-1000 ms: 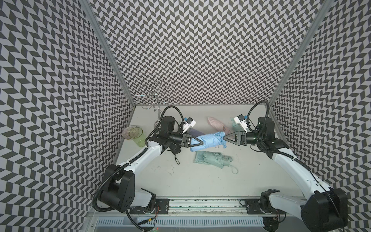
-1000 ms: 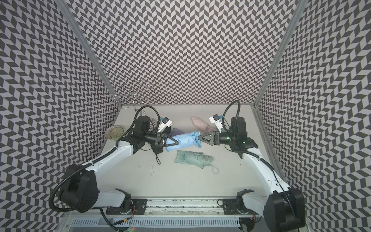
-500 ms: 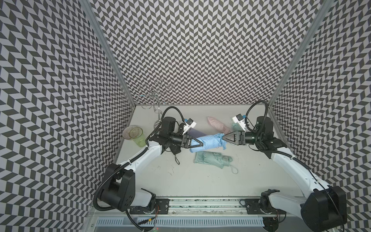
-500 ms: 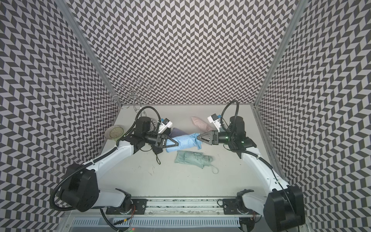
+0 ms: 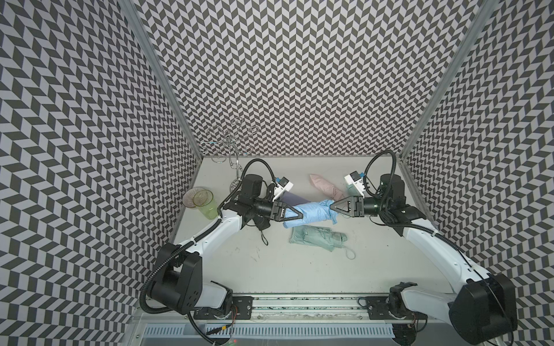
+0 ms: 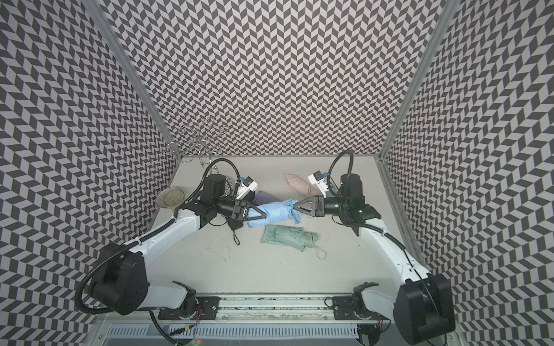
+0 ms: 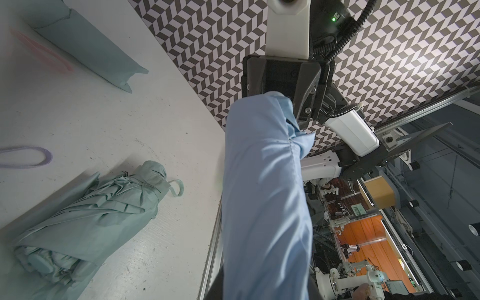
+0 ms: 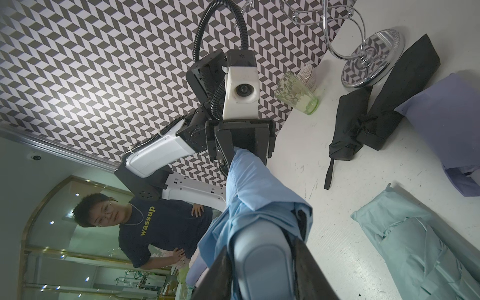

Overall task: Take umbrellas out of sleeves
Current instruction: Take out the umbrella from the umbrella sleeve.

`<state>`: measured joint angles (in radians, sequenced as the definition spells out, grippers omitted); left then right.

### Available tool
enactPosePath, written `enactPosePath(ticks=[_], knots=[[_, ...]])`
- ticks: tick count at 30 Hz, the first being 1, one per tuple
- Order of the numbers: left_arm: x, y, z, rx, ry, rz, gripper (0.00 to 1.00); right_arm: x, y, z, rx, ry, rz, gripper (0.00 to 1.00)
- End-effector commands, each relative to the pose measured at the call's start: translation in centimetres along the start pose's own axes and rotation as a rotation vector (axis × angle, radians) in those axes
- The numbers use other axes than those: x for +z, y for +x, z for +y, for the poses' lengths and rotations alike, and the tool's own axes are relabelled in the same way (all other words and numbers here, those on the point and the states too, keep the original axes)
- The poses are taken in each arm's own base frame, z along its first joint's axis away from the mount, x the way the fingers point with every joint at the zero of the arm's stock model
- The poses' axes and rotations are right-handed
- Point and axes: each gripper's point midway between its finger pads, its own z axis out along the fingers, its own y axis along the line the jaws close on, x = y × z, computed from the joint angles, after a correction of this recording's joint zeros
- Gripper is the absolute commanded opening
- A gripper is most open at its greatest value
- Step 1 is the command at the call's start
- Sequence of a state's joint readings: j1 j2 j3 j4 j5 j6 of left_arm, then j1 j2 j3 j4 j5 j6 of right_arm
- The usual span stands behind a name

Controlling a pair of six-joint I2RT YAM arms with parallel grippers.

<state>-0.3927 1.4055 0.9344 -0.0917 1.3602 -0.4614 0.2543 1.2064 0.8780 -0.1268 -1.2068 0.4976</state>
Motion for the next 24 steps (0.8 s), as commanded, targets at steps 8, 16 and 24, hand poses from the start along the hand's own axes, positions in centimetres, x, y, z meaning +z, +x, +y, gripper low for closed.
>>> enactPosePath(ticks=[8,16,24], knots=[[0.2,-1.2,-1.0,0.074,0.013,0.000,0.00,0.9,0.4,1.1,-0.057,-0.071,0.048,0.19],[-0.1,-1.6,0.1,0.031,-0.018,-0.022,0.65,-0.5,-0.8,0.7,0.010,-0.099,-0.019,0.14],[-1.3,-1.6,1.6,-0.025,-0.055,-0.069,0.78,-0.8,-0.9,-0.7,0.054,-0.073,-0.061,0.12]])
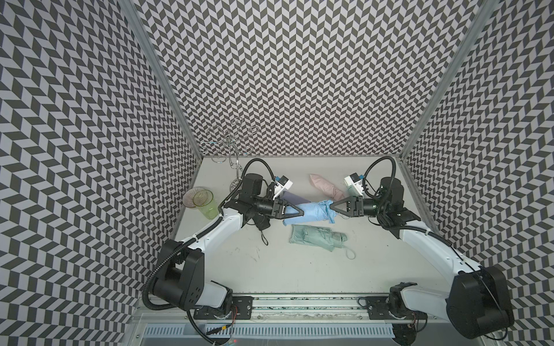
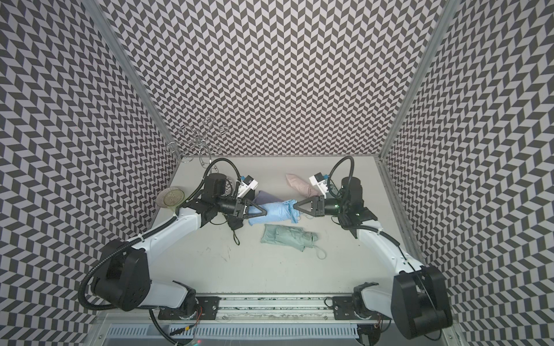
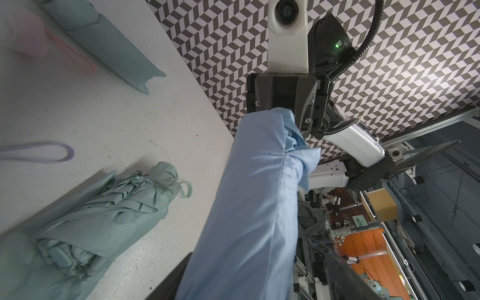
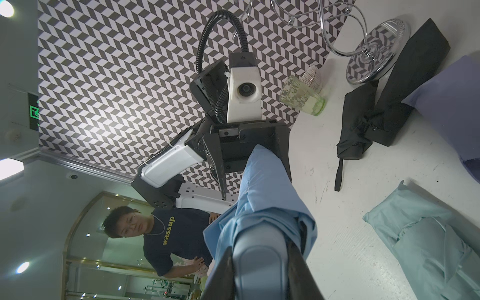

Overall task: Take umbrellas out of sleeves
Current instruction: Take out the umbrella from the umbrella sleeve.

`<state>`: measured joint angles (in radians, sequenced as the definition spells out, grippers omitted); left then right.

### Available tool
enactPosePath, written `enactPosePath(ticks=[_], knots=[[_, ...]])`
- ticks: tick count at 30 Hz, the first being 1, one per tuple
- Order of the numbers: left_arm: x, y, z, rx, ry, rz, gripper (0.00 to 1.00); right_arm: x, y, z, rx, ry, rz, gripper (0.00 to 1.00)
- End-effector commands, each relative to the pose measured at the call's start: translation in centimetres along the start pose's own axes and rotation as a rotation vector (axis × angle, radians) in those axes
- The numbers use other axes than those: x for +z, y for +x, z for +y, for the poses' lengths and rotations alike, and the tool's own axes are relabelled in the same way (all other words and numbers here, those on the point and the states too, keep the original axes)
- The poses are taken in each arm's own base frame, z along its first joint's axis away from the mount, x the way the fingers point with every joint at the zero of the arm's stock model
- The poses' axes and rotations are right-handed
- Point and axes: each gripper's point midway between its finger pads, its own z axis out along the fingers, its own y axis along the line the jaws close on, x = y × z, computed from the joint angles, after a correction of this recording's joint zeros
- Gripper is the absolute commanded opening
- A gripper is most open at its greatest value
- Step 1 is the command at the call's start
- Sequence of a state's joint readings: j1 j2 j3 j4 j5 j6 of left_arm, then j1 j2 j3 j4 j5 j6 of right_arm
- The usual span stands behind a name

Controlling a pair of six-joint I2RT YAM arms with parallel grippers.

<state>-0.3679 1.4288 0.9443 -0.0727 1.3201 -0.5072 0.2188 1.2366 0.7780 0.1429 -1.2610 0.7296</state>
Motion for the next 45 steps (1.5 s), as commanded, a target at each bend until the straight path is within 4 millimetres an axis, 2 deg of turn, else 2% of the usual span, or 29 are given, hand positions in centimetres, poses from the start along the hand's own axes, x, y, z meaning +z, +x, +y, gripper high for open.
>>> enactPosePath(ticks=[1,5,12,15,17,20,22,28,29,30,31,32,35,45], knots=[[-0.8,-0.4,0.6,0.004,-0.019,-0.034,0.78,-0.4,-0.7,0.6,-0.046,-0.021,-0.029,0.11],[-1.8,0.3,2.4,-0.054,-0.058,-0.063,0.78,-0.8,-1.1,0.3,-0.037,-0.013,-0.047,0.11],[-2.3,0.3,2.2,-0.055,-0.052,-0.086,0.72,-0.9,-1.5,0.1,-0.033,-0.009,-0.052,0.11],[-2.3,0.3,2.3,-0.054,-0.052,-0.086,0.59,-0.9,-1.8,0.2,-0.037,-0.010,-0.056,0.11],[-2.3,0.2,2.3,-0.055,-0.049,-0.086,0.37,-0.9,-1.9,0.3,-0.038,-0.010,-0.059,0.11],[-2.3,0.1,2.4,-0.056,-0.048,-0.085,0.16,-0.9,-1.9,0.2,-0.037,-0.007,-0.059,0.11],[-2.3,0.1,2.5,-0.057,-0.050,-0.086,0.10,-0.9,-1.9,0.1,-0.038,-0.001,-0.060,0.11],[-2.6,-0.2,2.5,-0.058,-0.056,-0.097,0.04,-1.4,-2.1,-0.3,-0.035,0.019,-0.077,0.10],[-2.6,-0.2,2.6,-0.061,-0.056,-0.097,0.04,-1.5,-2.1,-0.4,-0.033,0.021,-0.080,0.10],[-2.7,-0.2,2.5,-0.064,-0.053,-0.097,0.09,-1.5,-2.1,-0.4,-0.033,0.022,-0.081,0.10],[-2.6,-0.2,2.4,-0.064,-0.048,-0.098,0.30,-1.6,-2.1,-0.3,-0.037,0.021,-0.081,0.10],[-2.6,-0.2,2.4,-0.062,-0.047,-0.099,0.40,-1.6,-2.2,-0.3,-0.037,0.021,-0.083,0.10],[-2.6,-0.3,2.3,-0.064,-0.045,-0.099,0.43,-1.6,-2.3,0.0,-0.043,0.017,-0.088,0.10],[-2.9,0.0,2.0,-0.067,-0.036,-0.110,0.40,-2.0,-2.5,-0.5,-0.039,0.037,-0.099,0.09]])
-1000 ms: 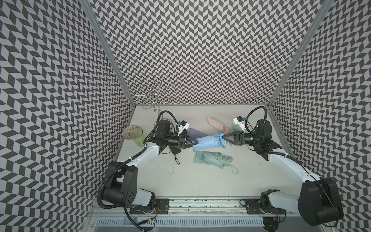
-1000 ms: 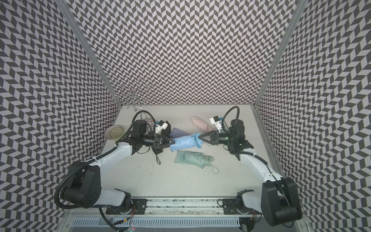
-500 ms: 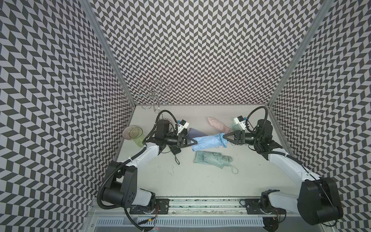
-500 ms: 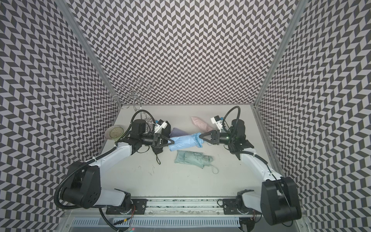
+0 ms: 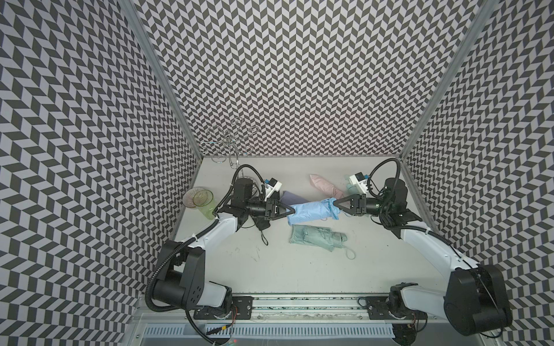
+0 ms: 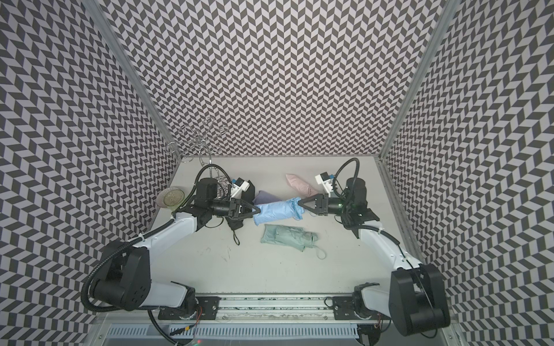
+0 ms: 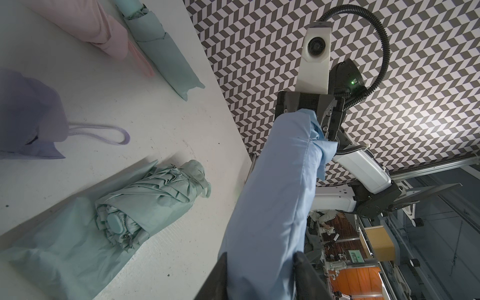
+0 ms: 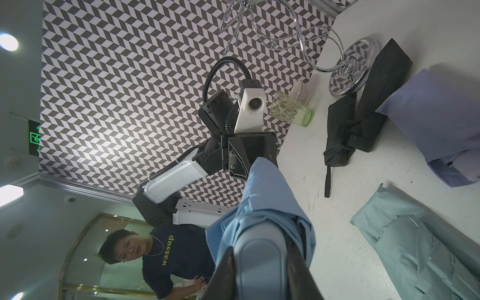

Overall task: Take umbrellas out of sleeves
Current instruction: Take out the umbrella from the umbrella sleeve.

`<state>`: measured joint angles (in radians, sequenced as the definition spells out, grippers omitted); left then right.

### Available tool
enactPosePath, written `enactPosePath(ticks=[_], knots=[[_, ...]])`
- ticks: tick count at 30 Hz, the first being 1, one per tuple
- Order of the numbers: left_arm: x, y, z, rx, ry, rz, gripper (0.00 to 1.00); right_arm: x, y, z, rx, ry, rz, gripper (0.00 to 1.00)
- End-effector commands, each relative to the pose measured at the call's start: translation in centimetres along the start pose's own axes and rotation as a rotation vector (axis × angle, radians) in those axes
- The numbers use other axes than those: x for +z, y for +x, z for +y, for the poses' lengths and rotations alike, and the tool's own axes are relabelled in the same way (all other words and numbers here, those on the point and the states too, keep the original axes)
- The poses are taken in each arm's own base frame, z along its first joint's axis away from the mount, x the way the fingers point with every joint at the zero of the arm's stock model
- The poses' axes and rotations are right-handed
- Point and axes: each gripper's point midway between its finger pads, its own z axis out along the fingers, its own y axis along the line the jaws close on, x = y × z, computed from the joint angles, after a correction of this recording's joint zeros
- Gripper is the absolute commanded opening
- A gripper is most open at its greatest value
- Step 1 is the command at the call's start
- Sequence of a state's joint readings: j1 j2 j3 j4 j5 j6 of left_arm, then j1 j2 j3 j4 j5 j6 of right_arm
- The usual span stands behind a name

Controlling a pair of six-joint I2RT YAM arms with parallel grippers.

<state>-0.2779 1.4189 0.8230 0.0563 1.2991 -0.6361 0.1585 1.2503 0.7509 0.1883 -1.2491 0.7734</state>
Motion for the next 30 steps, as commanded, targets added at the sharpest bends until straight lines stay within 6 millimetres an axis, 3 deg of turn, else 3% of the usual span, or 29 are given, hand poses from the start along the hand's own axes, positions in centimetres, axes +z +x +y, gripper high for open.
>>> enactPosePath(ticks=[1,8,12,16,19,21,28,29,30], knots=[[-0.5,-0.2,-1.4,0.053,0.025,-0.016,0.40,-0.6,-1.6,1.2,-0.086,0.001,-0.041,0.09],[-0.6,-0.2,-1.5,0.053,0.030,-0.017,0.41,-0.7,-2.0,0.9,-0.085,0.013,-0.045,0.09],[-0.5,-0.2,-1.5,0.051,0.038,-0.011,0.24,-0.6,-2.0,0.9,-0.081,0.009,-0.046,0.09],[-0.5,-0.2,-1.4,0.047,0.038,-0.011,0.22,-0.6,-2.0,0.7,-0.081,0.016,-0.044,0.08],[-0.5,-0.3,-1.5,0.051,0.038,-0.014,0.14,-0.8,-2.1,0.3,-0.077,0.028,-0.050,0.08],[-0.5,-0.2,-1.4,0.050,0.039,-0.012,0.00,-1.1,-2.2,-0.1,-0.071,0.040,-0.060,0.08],[-0.9,-0.4,-1.2,0.047,0.032,-0.024,0.00,-1.5,-2.8,0.0,-0.079,0.048,-0.075,0.07],[-0.9,-0.5,-1.3,0.048,0.034,-0.024,0.04,-1.5,-2.8,0.1,-0.080,0.046,-0.073,0.07],[-0.8,-0.5,-1.2,0.044,0.035,-0.023,0.24,-1.5,-2.7,0.1,-0.073,0.043,-0.073,0.07]])
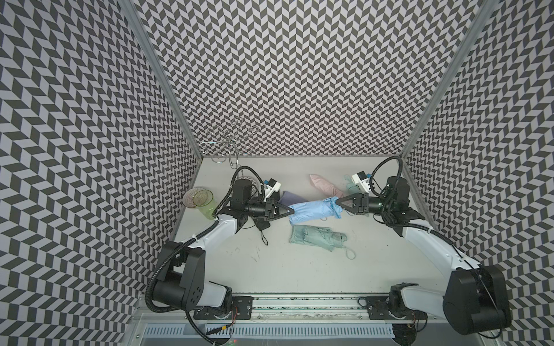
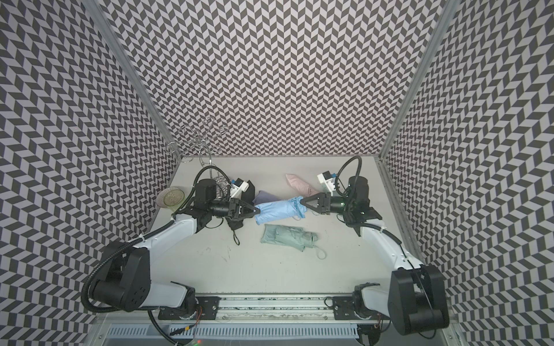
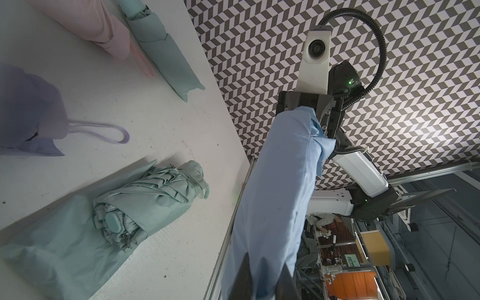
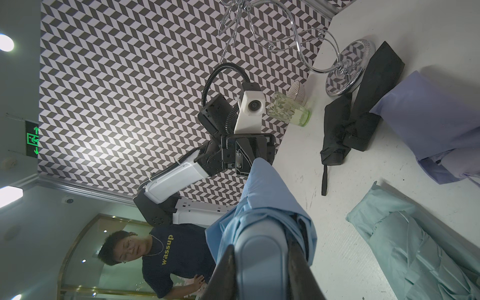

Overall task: Take umbrellas out of sleeves
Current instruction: Take out the umbrella from the umbrella sleeve.

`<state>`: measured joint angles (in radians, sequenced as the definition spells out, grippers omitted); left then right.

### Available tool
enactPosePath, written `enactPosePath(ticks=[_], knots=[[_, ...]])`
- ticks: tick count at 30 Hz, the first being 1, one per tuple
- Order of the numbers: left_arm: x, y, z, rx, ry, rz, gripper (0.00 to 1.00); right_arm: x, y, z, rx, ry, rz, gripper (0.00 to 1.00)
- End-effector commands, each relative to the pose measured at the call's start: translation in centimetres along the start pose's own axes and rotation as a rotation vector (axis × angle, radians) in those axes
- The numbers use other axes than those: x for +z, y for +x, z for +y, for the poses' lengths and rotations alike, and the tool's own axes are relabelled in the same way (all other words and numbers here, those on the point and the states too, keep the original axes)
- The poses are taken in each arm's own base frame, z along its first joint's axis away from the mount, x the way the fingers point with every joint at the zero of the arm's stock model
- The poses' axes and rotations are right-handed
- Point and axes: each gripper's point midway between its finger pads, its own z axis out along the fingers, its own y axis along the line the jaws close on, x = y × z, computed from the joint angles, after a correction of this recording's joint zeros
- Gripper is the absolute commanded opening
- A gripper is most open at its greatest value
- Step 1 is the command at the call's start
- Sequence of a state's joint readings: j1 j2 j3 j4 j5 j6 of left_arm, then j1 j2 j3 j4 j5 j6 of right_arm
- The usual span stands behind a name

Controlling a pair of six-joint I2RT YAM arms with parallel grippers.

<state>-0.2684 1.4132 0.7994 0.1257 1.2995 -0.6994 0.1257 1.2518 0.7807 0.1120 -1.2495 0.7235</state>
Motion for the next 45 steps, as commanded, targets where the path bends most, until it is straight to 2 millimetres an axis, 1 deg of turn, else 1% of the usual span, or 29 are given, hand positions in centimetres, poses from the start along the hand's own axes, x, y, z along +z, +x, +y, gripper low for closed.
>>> enactPosePath(ticks=[1,2,4,9,12,13,14,16,17,18,19,21,25,29,33,35,37,39,41,42,44,45], knots=[[-0.5,-0.3,-1.4,0.061,0.033,-0.003,0.34,-0.6,-2.0,0.3,-0.065,0.014,-0.055,0.07],[-0.5,-0.4,-1.4,0.060,0.034,-0.003,0.36,-0.5,-1.9,0.4,-0.066,0.008,-0.052,0.07],[-0.5,-0.3,-1.3,0.059,0.036,-0.001,0.44,-0.5,-2.1,0.5,-0.067,0.009,-0.057,0.07],[-0.2,0.0,-1.5,0.061,0.042,0.009,0.43,-0.5,-2.3,0.8,-0.073,0.006,-0.060,0.07],[-0.3,0.2,-1.2,0.057,0.035,0.005,0.44,-0.5,-2.3,1.0,-0.070,-0.001,-0.059,0.06],[-0.3,0.3,-1.0,0.054,0.031,0.003,0.45,-0.5,-2.3,1.0,-0.068,0.000,-0.059,0.06],[-0.3,0.4,-0.6,0.049,0.018,-0.004,0.49,-0.4,-2.2,1.0,-0.069,-0.003,-0.056,0.06],[-0.7,0.3,0.9,0.023,-0.024,-0.019,0.53,-0.3,-2.1,1.1,-0.070,-0.006,-0.053,0.06],[-1.0,0.3,1.8,0.007,-0.051,-0.028,0.60,-0.3,-2.1,1.2,-0.070,-0.006,-0.053,0.06],[-1.2,0.3,2.2,-0.003,-0.061,-0.036,0.64,-0.3,-2.1,1.3,-0.071,-0.008,-0.051,0.06],[-1.2,0.3,2.3,-0.008,-0.054,-0.037,0.65,-0.2,-2.1,1.4,-0.072,-0.011,-0.049,0.06],[-1.0,0.0,1.8,0.006,-0.034,-0.040,0.69,-0.1,-2.1,1.6,-0.077,-0.014,-0.045,0.06],[-0.7,-0.6,0.4,0.049,-0.005,-0.037,0.71,0.1,-1.8,1.6,-0.073,-0.020,-0.036,0.06],[0.0,-0.4,1.1,0.035,-0.009,-0.024,0.71,0.2,-1.9,1.9,-0.076,-0.030,-0.036,0.05],[0.3,-0.2,1.9,0.018,-0.018,-0.021,0.69,0.3,-1.9,1.9,-0.074,-0.033,-0.030,0.05],[0.5,-0.3,1.8,0.023,-0.013,-0.020,0.68,0.5,-1.9,1.9,-0.071,-0.036,-0.024,0.05],[0.8,-0.6,1.5,0.029,0.006,-0.013,0.64,0.8,-1.8,1.9,-0.069,-0.038,-0.016,0.06],[1.0,-1.2,1.2,0.037,0.012,-0.016,0.57,0.8,-1.9,1.8,-0.068,-0.037,-0.017,0.05],[1.0,-1.5,0.9,0.044,0.019,-0.013,0.46,0.8,-2.0,1.9,-0.071,-0.037,-0.018,0.06],[1.0,-1.6,0.9,0.045,0.019,-0.012,0.40,0.8,-2.0,1.8,-0.068,-0.036,-0.018,0.05],[1.0,-1.5,0.7,0.051,0.024,-0.006,0.32,0.9,-2.0,1.6,-0.064,-0.033,-0.019,0.06],[0.9,-1.4,0.9,0.048,0.021,-0.007,0.26,0.9,-2.0,1.6,-0.062,-0.032,-0.019,0.05]])
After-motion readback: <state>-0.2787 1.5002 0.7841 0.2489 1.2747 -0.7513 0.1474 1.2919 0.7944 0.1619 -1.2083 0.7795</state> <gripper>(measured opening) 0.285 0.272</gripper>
